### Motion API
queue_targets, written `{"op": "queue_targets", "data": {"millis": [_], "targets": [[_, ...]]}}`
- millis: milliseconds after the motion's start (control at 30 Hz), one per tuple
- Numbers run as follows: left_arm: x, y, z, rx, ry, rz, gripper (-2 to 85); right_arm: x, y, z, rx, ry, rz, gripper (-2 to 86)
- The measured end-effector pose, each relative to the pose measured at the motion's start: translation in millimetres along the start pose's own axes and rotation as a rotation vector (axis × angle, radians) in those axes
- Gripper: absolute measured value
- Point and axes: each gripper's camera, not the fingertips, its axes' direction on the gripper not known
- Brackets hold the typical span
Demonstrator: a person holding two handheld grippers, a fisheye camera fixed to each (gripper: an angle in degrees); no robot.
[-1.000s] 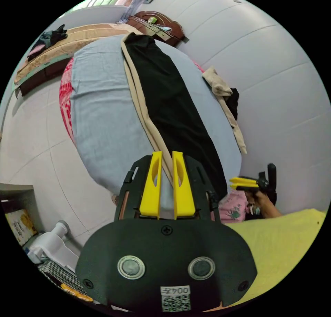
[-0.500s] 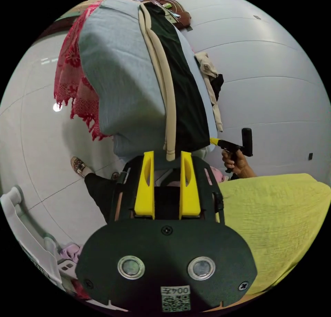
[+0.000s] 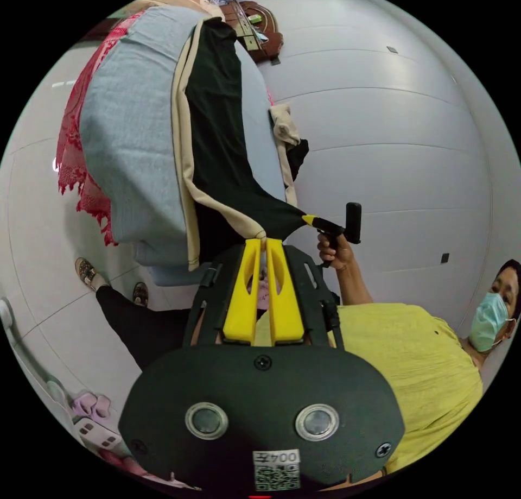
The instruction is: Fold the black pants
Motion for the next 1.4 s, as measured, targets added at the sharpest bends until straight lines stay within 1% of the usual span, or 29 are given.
{"op": "queue_targets", "data": {"millis": [133,233,333,400,467,567,700,767,800,900,967,1033,1167,1300,1400], "targets": [[-15.1,16.2,9.6,-0.063,-0.058,0.015,1.9,9.7,6.4,21.7,-0.038,0.022,0.014,-0.8],[-49.7,40.0,32.6,-0.120,-0.091,-0.006,1.5,30.3,21.1,57.3,-0.090,0.043,0.070,-0.7],[-83.9,63.8,38.1,-0.071,-0.102,-0.075,0.9,47.5,31.0,87.7,-0.133,0.032,0.142,-0.6],[-108.5,79.9,27.2,0.008,-0.147,-0.148,0.6,50.1,32.3,93.5,-0.125,0.022,0.169,-0.4],[-126.3,88.8,18.3,0.052,-0.152,-0.200,0.5,46.5,30.3,93.4,-0.113,-0.021,0.178,0.2],[-140.4,91.3,17.0,0.043,-0.135,-0.202,0.5,39.4,25.6,97.2,-0.123,0.009,0.174,2.2],[-130.6,93.2,30.2,-0.035,-0.028,-0.105,1.0,13.0,20.2,93.7,-0.084,0.133,0.120,7.2],[-126.4,100.5,34.5,-0.062,-0.026,-0.086,1.1,-18.8,18.6,87.9,-0.031,0.241,0.051,9.0],[-124.1,106.3,35.6,-0.063,-0.046,-0.083,1.2,-26.5,18.1,87.6,-0.018,0.247,0.035,8.8],[-116.3,117.8,34.1,-0.016,-0.087,-0.071,1.0,-64.6,6.3,107.6,-0.036,0.143,-0.079,8.1],[-110.1,121.2,33.9,0.001,-0.101,-0.058,0.9,-91.7,-11.9,148.0,-0.125,0.087,-0.151,8.1],[-102.2,123.4,33.3,0.002,-0.118,-0.038,0.8,-107.1,-25.3,179.0,-0.180,0.051,-0.178,8.3],[-71.4,130.6,30.3,0.005,-0.158,0.061,0.4,-130.9,-49.1,232.8,-0.257,-0.043,-0.164,9.5],[-47.3,134.4,39.1,-0.018,-0.240,0.138,0.3,-142.2,-59.5,266.3,-0.309,-0.019,-0.153,11.3],[-36.9,136.3,45.0,-0.027,-0.247,0.174,0.3,-146.6,-64.3,284.2,-0.339,0.013,-0.140,7.9]]}}
